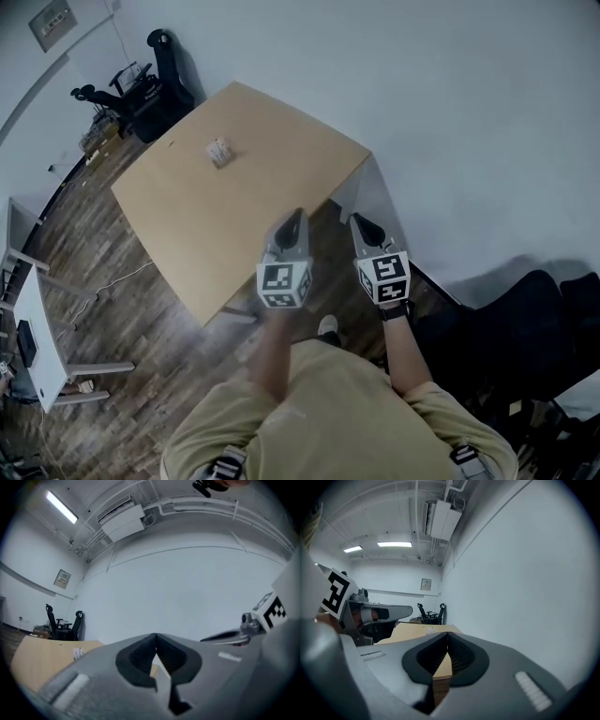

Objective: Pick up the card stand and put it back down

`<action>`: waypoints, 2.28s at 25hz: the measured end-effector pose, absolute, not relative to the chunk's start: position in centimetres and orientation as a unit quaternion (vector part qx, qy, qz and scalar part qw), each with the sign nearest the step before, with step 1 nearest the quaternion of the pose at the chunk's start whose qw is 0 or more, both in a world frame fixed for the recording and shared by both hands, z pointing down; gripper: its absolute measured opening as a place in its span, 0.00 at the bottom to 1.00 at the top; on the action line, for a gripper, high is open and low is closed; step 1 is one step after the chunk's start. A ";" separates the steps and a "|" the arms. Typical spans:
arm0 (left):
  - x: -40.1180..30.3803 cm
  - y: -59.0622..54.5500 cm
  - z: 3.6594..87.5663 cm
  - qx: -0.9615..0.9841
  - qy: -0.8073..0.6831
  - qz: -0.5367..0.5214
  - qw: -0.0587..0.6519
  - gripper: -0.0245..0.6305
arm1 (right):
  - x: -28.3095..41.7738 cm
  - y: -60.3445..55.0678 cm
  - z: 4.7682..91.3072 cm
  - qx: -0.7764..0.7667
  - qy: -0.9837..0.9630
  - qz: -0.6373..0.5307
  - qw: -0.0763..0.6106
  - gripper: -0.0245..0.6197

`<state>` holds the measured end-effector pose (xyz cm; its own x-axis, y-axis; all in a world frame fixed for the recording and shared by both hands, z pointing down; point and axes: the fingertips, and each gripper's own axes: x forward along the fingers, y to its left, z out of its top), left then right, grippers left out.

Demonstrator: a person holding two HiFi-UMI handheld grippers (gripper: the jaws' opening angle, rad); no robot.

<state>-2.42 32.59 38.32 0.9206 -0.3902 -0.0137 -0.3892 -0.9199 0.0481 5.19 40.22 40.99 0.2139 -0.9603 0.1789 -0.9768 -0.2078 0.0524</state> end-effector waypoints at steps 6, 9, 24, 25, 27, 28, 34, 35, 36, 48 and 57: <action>0.5 23.7 36.1 0.969 -0.240 -0.028 0.055 0.04 | 8.1 31.0 38.8 0.752 -0.651 0.054 0.089 0.05; -0.5 20.0 37.6 0.959 -0.274 -0.019 0.068 0.04 | 6.9 26.5 40.6 0.718 -0.685 0.064 0.106 0.05; -3.0 5.1 38.2 0.879 -0.475 0.003 0.049 0.04 | 5.4 5.5 38.5 0.551 -0.831 0.024 0.073 0.05; -2.8 4.3 37.7 0.875 -0.483 0.002 0.043 0.04 | 5.7 4.4 37.9 0.544 -0.836 0.019 0.068 0.05; -2.4 2.7 37.4 0.867 -0.497 0.002 0.035 0.04 | 6.1 2.2 37.5 0.529 -0.846 0.011 0.060 0.05; -2.3 2.0 37.5 0.863 -0.504 0.003 0.035 0.04 | 6.4 1.2 37.6 0.523 -0.850 0.011 0.055 0.05; -1.6 -0.3 38.6 0.842 -0.538 0.009 0.043 0.04 | 9.0 -2.2 40.2 0.509 -0.858 0.040 0.050 0.05; -1.6 -0.4 39.0 0.840 -0.541 0.012 0.043 0.04 | 9.3 -2.7 40.9 0.508 -0.858 0.049 0.050 0.05; -1.5 -0.6 39.5 0.839 -0.543 0.017 0.044 0.04 | 9.7 -3.2 41.6 0.508 -0.858 0.057 0.051 0.05; -2.1 -7.4 48.4 0.841 -0.528 0.056 0.106 0.04 | 11.1 -9.7 49.0 0.512 -0.847 0.112 0.088 0.05; -3.9 -13.2 55.0 0.853 -0.492 0.100 0.143 0.04 | 8.6 -13.8 55.3 0.503 -0.839 0.162 0.129 0.05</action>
